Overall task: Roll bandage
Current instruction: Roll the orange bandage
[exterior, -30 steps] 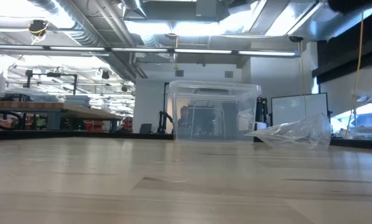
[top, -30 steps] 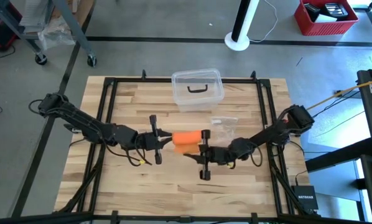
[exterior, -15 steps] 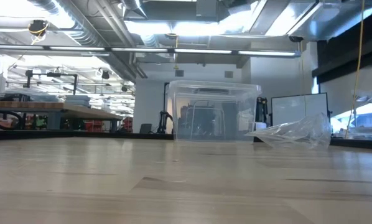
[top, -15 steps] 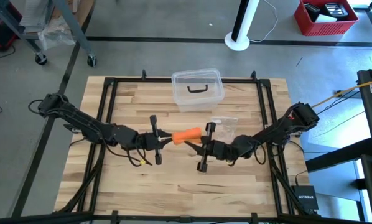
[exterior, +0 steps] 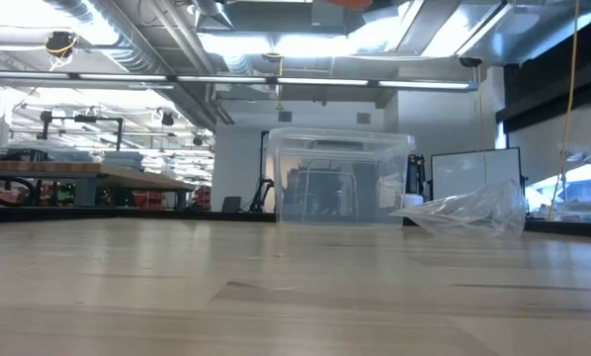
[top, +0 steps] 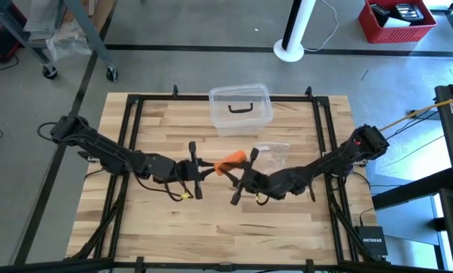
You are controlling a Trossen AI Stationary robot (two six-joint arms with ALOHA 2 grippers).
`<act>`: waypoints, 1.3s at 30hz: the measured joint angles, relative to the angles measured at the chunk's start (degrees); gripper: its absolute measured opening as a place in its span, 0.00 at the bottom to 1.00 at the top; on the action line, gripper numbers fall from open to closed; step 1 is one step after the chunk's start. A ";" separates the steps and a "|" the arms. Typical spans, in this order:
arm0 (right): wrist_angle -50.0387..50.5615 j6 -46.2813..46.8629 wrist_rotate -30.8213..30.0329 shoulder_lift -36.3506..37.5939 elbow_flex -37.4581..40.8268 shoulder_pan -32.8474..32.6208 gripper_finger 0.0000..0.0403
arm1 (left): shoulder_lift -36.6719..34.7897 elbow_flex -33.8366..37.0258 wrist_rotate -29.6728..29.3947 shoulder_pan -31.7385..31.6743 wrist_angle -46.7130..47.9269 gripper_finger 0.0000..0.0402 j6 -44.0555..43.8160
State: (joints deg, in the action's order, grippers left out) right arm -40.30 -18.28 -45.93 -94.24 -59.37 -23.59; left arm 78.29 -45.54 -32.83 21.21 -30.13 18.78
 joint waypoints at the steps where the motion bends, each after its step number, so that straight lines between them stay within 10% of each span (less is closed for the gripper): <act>1: 0.84 0.01 0.00 -0.02 -0.22 0.00 0.25 | 0.14 0.00 0.06 0.02 -0.05 0.01 -0.44; 15: 9.87 7.43 -0.18 0.38 -1.08 1.04 0.41 | 0.21 -0.01 0.50 0.08 4.59 0.01 -4.89; 31: 32.20 26.85 30.80 0.92 -1.27 7.69 0.37 | 0.34 0.11 2.98 0.31 17.32 0.01 -4.01; 39: 33.51 25.30 32.79 -0.55 -1.03 8.43 0.37 | 2.47 0.09 3.89 -0.02 18.36 0.01 -5.83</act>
State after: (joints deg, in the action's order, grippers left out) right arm -6.79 7.02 -13.15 -94.79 -60.40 -15.17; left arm 80.76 -45.45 -28.94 21.19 -11.77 12.95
